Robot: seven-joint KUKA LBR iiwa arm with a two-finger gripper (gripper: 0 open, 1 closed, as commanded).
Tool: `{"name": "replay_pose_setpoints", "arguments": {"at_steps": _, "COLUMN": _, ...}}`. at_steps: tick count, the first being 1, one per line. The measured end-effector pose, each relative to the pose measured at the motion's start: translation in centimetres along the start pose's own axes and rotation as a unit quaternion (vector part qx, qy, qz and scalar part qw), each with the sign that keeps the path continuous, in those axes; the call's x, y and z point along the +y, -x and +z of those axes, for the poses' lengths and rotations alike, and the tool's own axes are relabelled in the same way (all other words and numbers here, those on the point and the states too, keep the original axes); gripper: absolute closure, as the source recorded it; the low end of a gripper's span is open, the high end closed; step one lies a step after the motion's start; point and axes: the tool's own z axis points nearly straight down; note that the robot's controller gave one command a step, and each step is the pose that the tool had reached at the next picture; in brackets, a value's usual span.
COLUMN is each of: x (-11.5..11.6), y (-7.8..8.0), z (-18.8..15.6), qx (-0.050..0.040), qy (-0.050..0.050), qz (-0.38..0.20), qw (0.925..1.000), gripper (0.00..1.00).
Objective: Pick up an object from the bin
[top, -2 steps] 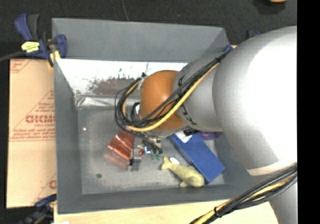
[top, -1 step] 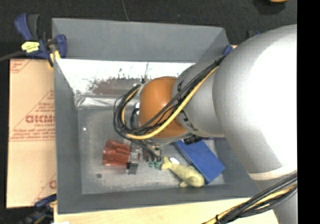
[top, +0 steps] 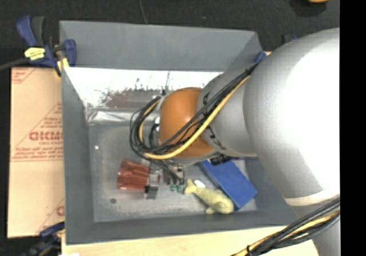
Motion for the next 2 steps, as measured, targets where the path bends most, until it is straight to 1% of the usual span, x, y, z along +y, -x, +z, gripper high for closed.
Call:
{"name": "replay_pose_setpoints", "arguments": {"at_steps": 1, "x": -0.8, "y": 0.4, "z": 0.6, "qx": -0.0003, "qy": 0.001, "qz": -0.014, "qw": 0.9999, "gripper": 1.0}}
{"name": "replay_pose_setpoints", "arguments": {"at_steps": 2, "x": -1.0, "y": 1.7, "z": 1.3, "qx": -0.0019, "qy": 0.0, "qz": -0.024, "qw": 0.9997, "gripper": 1.0}}
